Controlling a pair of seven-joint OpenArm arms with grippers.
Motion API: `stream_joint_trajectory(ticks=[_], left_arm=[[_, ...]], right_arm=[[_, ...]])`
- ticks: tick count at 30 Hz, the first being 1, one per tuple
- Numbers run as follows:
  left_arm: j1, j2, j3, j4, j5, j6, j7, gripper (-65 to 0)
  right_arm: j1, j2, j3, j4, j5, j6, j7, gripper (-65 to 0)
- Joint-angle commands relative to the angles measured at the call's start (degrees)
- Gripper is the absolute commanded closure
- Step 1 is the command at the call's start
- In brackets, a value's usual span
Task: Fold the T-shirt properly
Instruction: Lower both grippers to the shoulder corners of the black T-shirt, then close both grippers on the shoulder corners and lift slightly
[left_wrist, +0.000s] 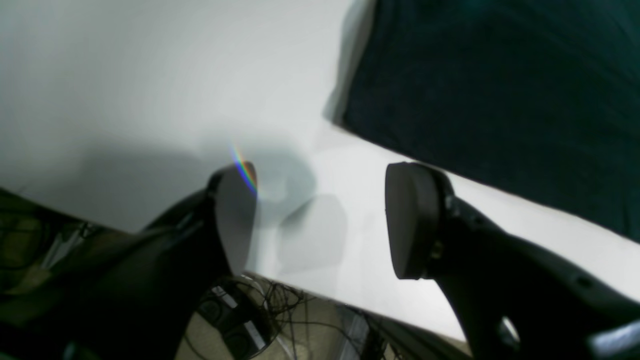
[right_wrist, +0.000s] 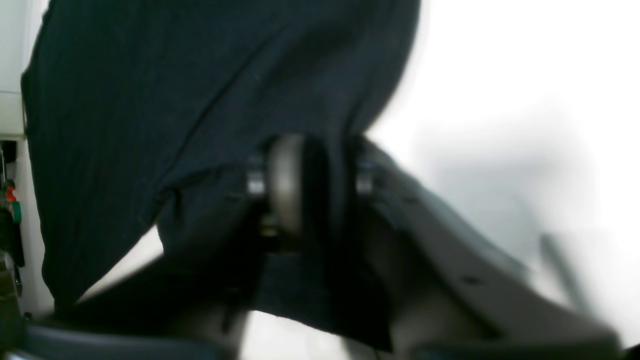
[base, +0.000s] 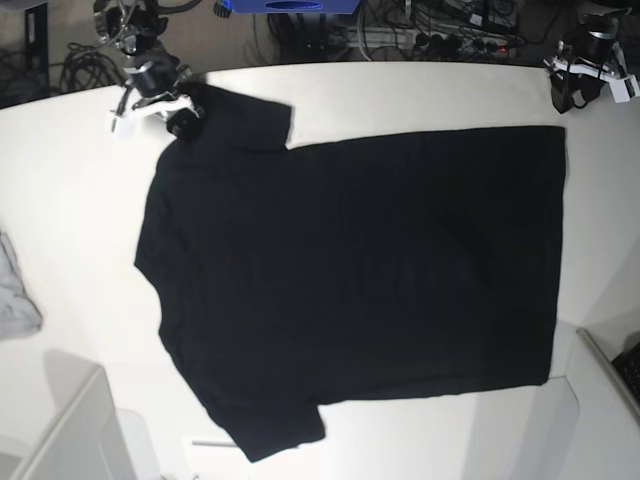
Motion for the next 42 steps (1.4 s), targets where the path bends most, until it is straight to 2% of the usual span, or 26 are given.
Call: stream_joint_trajectory(ticks=[1,2,13,19,29,34,38,42], left_arm=[[0.06,-0.65,-0.55,0.62,-0.96,-0.42,-1.05,-38.8],[-0.38,-0.65,-0.55,0.53,-0.87,-0.42,-1.05,-38.8],[-5.48,-0.65,-0.55,-4.31,-0.96,-0.07,-0.79,-38.8],[-9.53,-0.74,-0.64,-5.89,-0.87,-0.07,6.24,-38.8],[-11.11,-0.56,-0.2,-5.89,-0.79,-0.07,6.33,-38.8],[-11.72,-0.56,3.58,-5.98,-0.87,0.11,6.33,-38.8],[-12.52,-0.48,3.58,-7.12,-1.14,2.31,6.33,-38.8],[-12.69,-0.48,3.85,-7.56,-1.14,2.39,6.33,-38.7]], right_arm=[[-0.66,0.26,-0.35,-1.07,-0.9,-2.29,-4.11,-1.7],[-0.66,0.26,-0.35,-1.51,-0.9,-2.29,-4.11,0.0],[-0.4,0.26,-0.26,-2.75,-0.9,-2.29,-4.11,0.0],[-0.57,0.26,-0.26,-2.75,-0.9,-2.29,-4.11,0.0],[-0.66,0.26,-0.26,-2.66,-0.9,-2.29,-4.11,0.0],[-0.66,0.26,-0.26,-2.57,-0.9,-2.29,-4.11,0.0],[-0.66,0.26,-0.26,-2.48,-0.9,-2.29,-4.11,0.0],[-0.66,0.26,-0.26,-2.57,-0.9,-2.29,-4.11,0.0]])
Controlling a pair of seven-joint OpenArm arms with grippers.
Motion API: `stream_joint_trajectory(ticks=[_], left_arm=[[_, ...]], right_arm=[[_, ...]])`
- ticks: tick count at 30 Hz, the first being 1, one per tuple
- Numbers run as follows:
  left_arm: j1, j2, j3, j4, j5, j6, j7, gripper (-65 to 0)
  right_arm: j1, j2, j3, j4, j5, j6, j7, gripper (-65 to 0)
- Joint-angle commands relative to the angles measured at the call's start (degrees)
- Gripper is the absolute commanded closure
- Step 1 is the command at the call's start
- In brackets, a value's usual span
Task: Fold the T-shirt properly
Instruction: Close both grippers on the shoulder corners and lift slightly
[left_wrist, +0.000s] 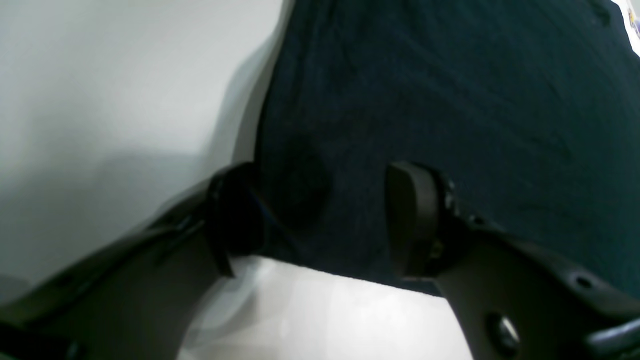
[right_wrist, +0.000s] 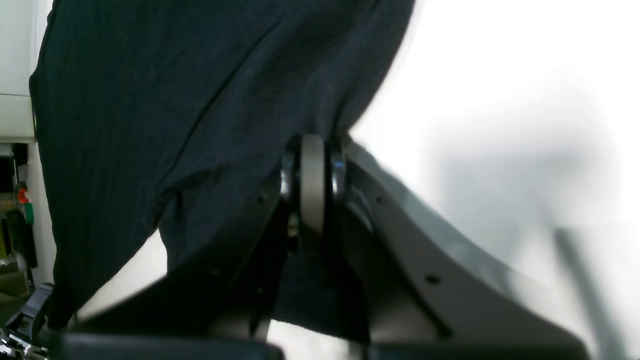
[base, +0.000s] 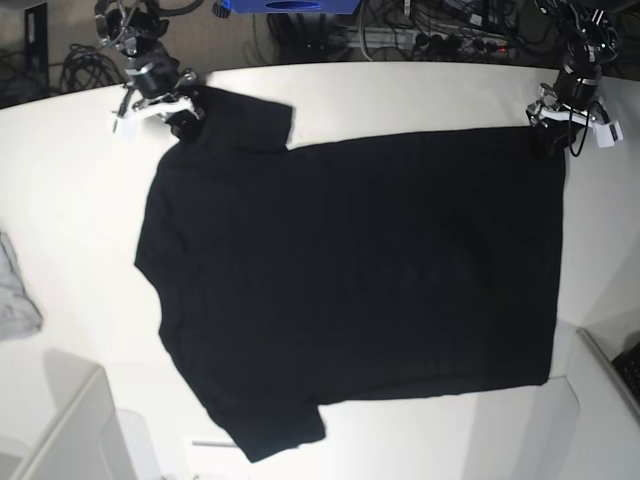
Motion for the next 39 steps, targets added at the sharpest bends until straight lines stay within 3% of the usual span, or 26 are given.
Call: stream_joint_trajectory(ticks=[1,3,7,8,16,33,39], left_arm=[[0.38,-0.48,0.15,0.05,1.16,1.06,1.65,-38.2],[0.38,-0.48,0.24,-0.04,1.16,1.06,1.65,-31.6],[0.29,-0.48,0.24,0.05,1.51,1.06,1.65,-1.6],[0.29,-0.48,0.24,0.22,1.6,1.06,1.65,0.0],[2.58,-0.91,0.24,0.66,1.6,1.06,1.74,0.0],[13.3,-0.91,0.24,13.85,1.6,0.71,1.74,0.0],[16.47,-0.91,-0.29,14.29,1.33,0.62,1.65,0.0]], right_arm=[[-1.27,0.23,-0.26,-1.06,-2.04,-3.29,-4.26,0.0],[-1.27,0.23,-0.26,-1.06,-2.04,-3.29,-4.26,0.0],[-1.45,0.23,0.18,-0.89,-2.04,-3.29,-4.26,0.0],[-1.8,0.23,0.18,-0.8,-2.04,-3.29,-4.08,0.0],[-4.18,0.23,0.26,4.74,-2.04,-3.29,-4.0,0.0],[-11.03,1.38,0.35,11.51,-2.04,-3.38,-3.91,0.0],[-15.08,1.2,4.04,15.99,-2.04,-3.38,-4.0,0.0]])
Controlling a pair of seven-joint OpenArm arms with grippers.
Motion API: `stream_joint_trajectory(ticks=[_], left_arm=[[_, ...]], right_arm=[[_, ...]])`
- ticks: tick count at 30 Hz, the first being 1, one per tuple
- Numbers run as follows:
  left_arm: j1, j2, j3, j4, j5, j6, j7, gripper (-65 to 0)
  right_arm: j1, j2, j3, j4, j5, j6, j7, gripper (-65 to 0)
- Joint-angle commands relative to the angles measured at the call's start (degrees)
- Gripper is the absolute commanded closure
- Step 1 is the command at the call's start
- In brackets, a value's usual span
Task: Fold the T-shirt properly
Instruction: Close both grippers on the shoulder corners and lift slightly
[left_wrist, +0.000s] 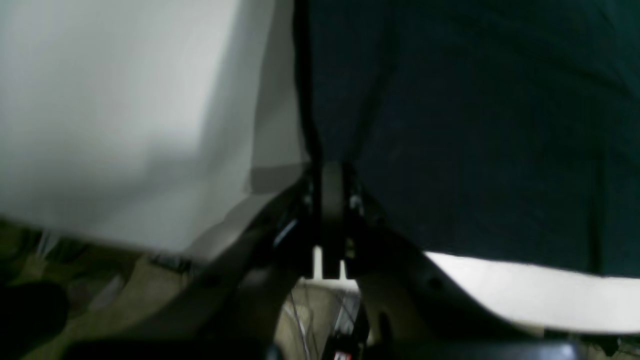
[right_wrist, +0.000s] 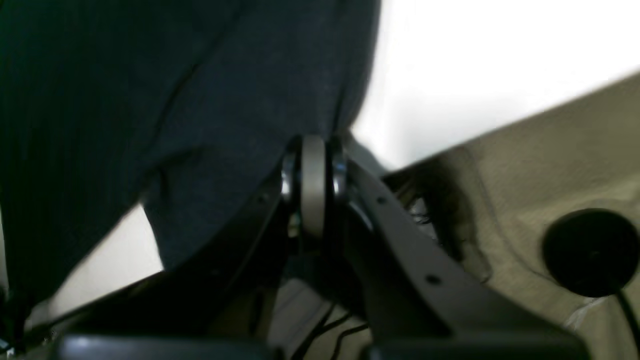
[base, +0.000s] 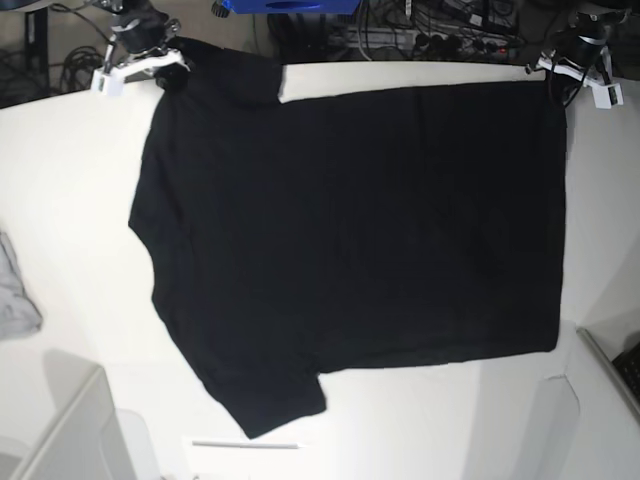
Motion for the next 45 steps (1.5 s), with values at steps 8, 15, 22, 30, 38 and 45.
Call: stream_joint_trajectory(ticks=[8,15,22,30,38,45], left_arm=[[2.71,-0.17,-0.75,4.76,-0.94,-0.56,-0.95,0.0],[3.5,1.68,-0.83,10.39,-1.03,-0.56,-0.95,0.0],[2.8,1.76,-0.75,10.74,-1.12,-0.3,-0.95,0.0],[-0.46,1.94,-0.75,10.65,-1.12,-0.12,-0.86,0.0],[-2.39,3.0,-0.83,10.74,-1.12,1.99,-0.86,0.0],[-4.59,3.0,-0.83,10.56,-1.12,2.17,-0.86,0.0]], right_arm=[[-1.31,0.35,0.2,4.14,0.52,0.49,0.61,0.0],[0.1,0.44,0.29,5.02,0.52,0.49,0.53,0.0],[2.73,0.44,0.37,5.55,0.52,0.49,0.53,0.0],[5.9,0.44,0.29,5.9,0.52,0.31,0.35,0.0],[11.0,0.35,0.73,5.9,0.6,0.23,-5.98,0.0],[14.16,0.35,0.81,5.9,0.6,0.14,-7.83,0.0]])
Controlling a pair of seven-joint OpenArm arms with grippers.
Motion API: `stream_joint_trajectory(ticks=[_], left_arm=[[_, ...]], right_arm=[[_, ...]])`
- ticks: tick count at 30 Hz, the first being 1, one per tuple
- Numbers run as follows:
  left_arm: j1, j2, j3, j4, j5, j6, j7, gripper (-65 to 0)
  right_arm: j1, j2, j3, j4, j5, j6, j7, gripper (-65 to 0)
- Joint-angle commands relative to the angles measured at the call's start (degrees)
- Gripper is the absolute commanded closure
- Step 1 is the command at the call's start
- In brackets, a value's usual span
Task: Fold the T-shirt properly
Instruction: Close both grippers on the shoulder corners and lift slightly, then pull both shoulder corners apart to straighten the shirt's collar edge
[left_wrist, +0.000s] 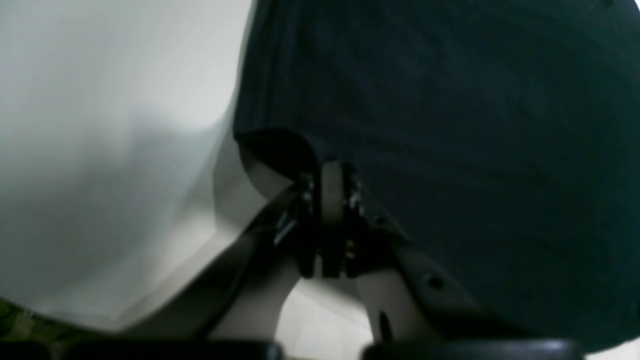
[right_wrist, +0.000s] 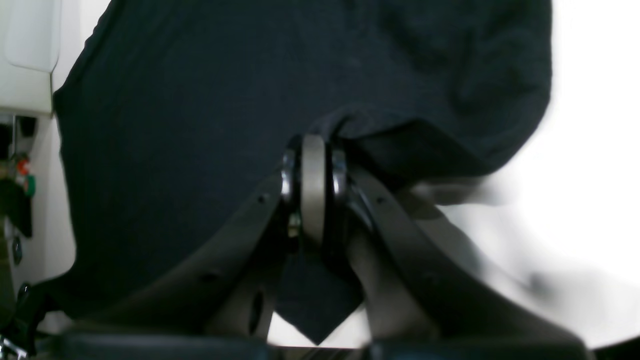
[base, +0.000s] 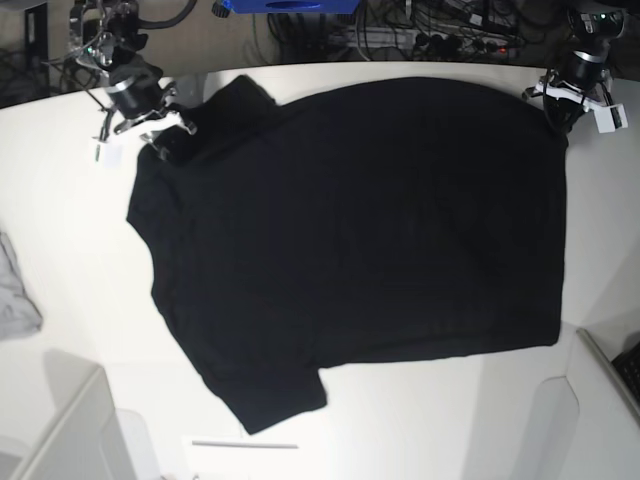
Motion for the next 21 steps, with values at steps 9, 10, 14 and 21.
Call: stream_joint_trajectory(ticks=[9,10,14,21], left_arm=[[-2.31,-0.65,-0.26,0.62,-1.01,3.17,-1.47,0.0],[-2.83,-0.65,-0.26,0.62,-1.01,3.26,-1.47,0.0],[-3.71,-0.65,-0.35,0.09,-1.01,3.52,-1.47,0.0],[-6.79,-0.74,-0.09,-1.85,-1.01,6.07,-1.47,0.0]], right_arm=[[5.14,0.39,0.33,0.74,0.54,0.42,-1.92,0.0],[5.76,0.39,0.42,0.65,0.54,0.42,-2.53,0.0],[8.39,0.3,0.42,0.56,0.54,0.16,-4.64,0.0],[12.79,0.39,-0.11,-0.84,0.54,-4.06,-5.08,0.0]])
